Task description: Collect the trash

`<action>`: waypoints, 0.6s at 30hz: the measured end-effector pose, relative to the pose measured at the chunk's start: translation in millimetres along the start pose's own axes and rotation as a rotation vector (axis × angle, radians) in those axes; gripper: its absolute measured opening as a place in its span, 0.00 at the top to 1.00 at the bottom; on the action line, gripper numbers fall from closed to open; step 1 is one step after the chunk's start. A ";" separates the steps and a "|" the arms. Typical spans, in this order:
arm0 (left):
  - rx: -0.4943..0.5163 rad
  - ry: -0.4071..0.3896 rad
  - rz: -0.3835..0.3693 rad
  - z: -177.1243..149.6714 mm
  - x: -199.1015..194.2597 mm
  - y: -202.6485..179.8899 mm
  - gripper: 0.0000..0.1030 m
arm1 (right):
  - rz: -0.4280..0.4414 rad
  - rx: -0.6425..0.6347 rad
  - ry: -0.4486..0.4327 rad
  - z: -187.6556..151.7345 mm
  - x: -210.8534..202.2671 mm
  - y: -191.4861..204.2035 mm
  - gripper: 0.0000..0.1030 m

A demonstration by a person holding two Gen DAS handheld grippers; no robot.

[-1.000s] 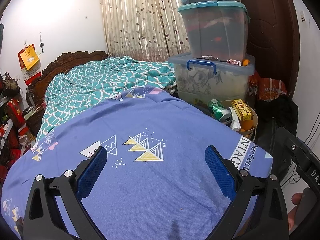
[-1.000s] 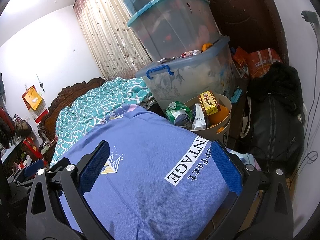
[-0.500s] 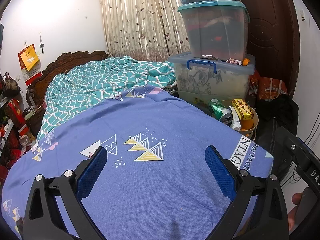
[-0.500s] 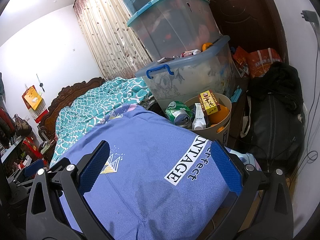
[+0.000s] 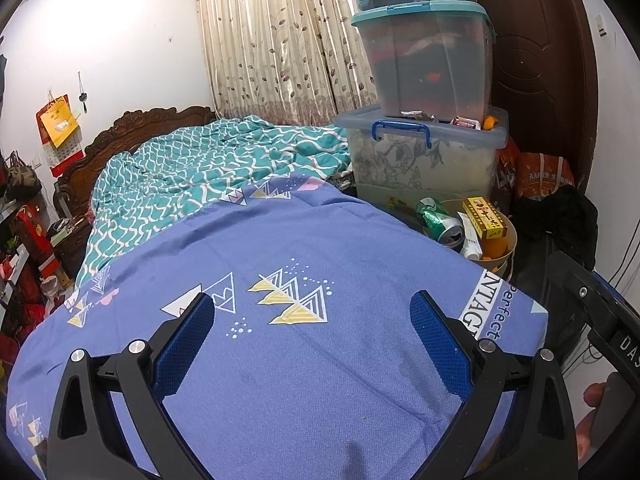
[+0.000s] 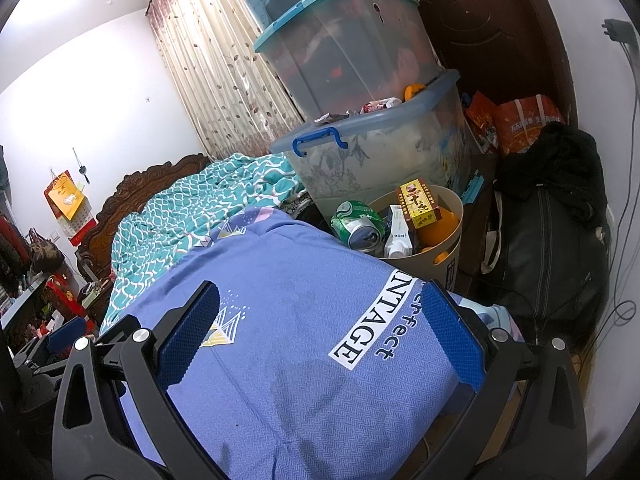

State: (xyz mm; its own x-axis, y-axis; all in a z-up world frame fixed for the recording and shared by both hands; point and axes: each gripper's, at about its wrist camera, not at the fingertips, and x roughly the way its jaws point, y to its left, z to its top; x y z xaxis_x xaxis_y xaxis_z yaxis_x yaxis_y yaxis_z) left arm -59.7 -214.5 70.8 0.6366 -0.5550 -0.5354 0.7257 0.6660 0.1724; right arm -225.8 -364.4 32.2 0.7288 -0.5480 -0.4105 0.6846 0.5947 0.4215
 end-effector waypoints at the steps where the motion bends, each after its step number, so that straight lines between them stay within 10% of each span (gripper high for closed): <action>1: 0.001 0.000 0.000 -0.3 -0.1 0.2 0.08 | 0.000 0.000 0.000 0.0 0.0 0.0 0.03; 18: 0.007 -0.001 0.003 0.5 -1.9 1.3 0.08 | 0.002 0.002 0.007 -13.2 -1.6 0.9 0.03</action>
State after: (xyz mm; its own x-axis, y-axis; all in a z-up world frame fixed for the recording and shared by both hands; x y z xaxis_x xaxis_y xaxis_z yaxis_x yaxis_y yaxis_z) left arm -59.8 -212.8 72.4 0.6386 -0.5538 -0.5343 0.7258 0.6641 0.1792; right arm -226.5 -355.3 22.6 0.7300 -0.5428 -0.4152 0.6832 0.5945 0.4241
